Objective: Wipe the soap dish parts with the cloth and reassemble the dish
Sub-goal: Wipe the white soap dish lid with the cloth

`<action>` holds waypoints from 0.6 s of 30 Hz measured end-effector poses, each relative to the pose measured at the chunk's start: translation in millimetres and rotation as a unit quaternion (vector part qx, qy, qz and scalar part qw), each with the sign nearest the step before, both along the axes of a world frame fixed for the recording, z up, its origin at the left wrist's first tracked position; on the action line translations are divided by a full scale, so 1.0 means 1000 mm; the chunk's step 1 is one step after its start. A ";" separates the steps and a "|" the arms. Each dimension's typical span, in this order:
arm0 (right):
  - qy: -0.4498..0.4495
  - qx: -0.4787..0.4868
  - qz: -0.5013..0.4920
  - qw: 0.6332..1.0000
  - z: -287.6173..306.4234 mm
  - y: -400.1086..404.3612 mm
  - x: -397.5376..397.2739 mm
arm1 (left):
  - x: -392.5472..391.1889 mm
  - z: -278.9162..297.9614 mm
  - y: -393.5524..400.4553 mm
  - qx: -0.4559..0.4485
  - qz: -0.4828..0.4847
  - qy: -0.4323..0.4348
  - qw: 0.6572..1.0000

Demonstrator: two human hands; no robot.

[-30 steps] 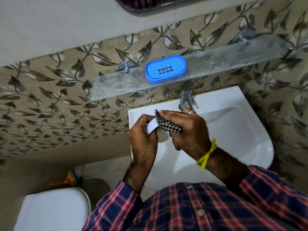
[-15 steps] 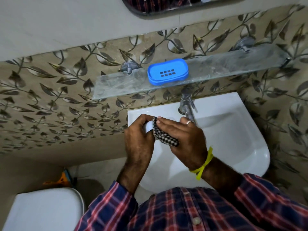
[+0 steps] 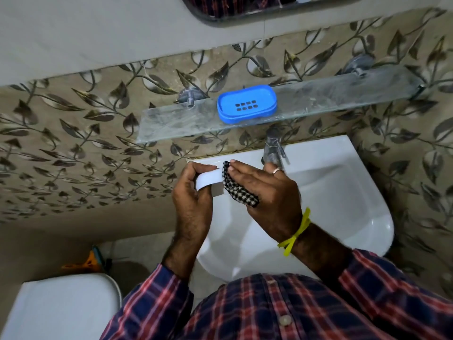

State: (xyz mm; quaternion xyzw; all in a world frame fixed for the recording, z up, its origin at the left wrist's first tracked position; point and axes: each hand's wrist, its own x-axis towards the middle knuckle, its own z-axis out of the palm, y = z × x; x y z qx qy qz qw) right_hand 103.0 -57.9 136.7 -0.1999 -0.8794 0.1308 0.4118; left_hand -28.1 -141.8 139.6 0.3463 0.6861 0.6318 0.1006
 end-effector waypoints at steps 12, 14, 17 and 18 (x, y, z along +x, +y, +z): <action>0.050 0.009 -0.118 0.992 -0.013 0.020 0.004 | 0.005 0.001 -0.002 -0.055 0.011 -0.153 0.987; 0.069 0.019 -0.146 0.987 -0.019 0.023 0.007 | 0.019 0.002 -0.002 -0.115 -0.069 -0.314 0.940; 0.090 0.052 -0.135 0.985 -0.022 0.022 0.012 | 0.021 0.000 0.003 -0.048 -0.109 -0.474 0.873; 0.091 0.063 -0.122 0.986 -0.021 0.020 0.012 | 0.016 0.000 0.008 -0.030 -0.096 -0.491 0.865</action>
